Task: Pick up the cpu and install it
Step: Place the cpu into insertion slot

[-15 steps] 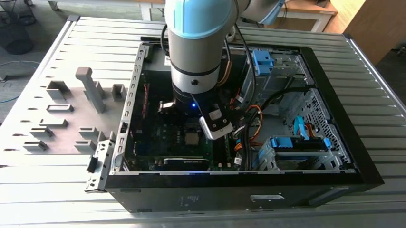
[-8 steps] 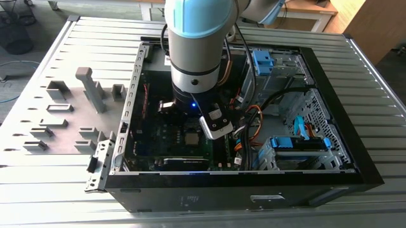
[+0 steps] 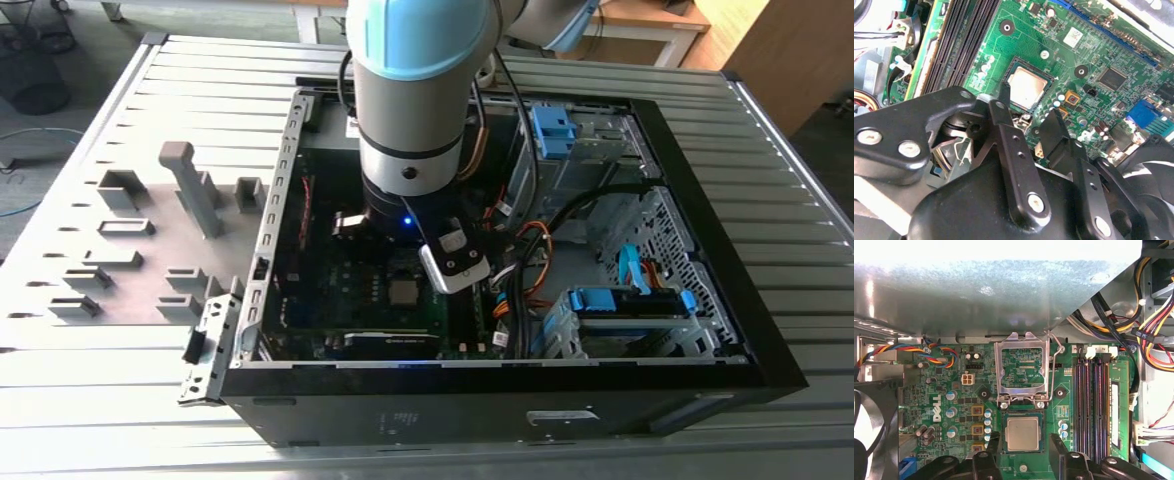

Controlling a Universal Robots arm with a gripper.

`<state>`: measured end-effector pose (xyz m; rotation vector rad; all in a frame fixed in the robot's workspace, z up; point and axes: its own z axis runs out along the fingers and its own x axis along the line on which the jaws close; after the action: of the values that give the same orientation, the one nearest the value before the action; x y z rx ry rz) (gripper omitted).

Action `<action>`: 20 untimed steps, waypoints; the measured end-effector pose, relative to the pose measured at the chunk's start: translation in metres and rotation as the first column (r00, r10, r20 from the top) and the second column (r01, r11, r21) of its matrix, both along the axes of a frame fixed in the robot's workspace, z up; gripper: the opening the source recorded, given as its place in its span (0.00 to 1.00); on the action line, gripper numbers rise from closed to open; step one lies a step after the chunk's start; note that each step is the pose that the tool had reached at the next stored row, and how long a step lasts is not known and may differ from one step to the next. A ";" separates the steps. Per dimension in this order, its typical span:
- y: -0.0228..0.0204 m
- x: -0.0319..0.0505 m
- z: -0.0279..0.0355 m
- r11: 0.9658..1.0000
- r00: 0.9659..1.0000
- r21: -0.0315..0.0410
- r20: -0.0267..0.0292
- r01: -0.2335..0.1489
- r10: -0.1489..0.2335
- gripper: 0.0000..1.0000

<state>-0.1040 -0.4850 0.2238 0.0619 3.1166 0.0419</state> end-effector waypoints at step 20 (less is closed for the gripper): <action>0.0000 0.0000 0.0061 1.000 1.000 0.000 0.000 0.001 -0.001 0.11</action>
<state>-0.1040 -0.4850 0.2298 0.0629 3.1166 0.0419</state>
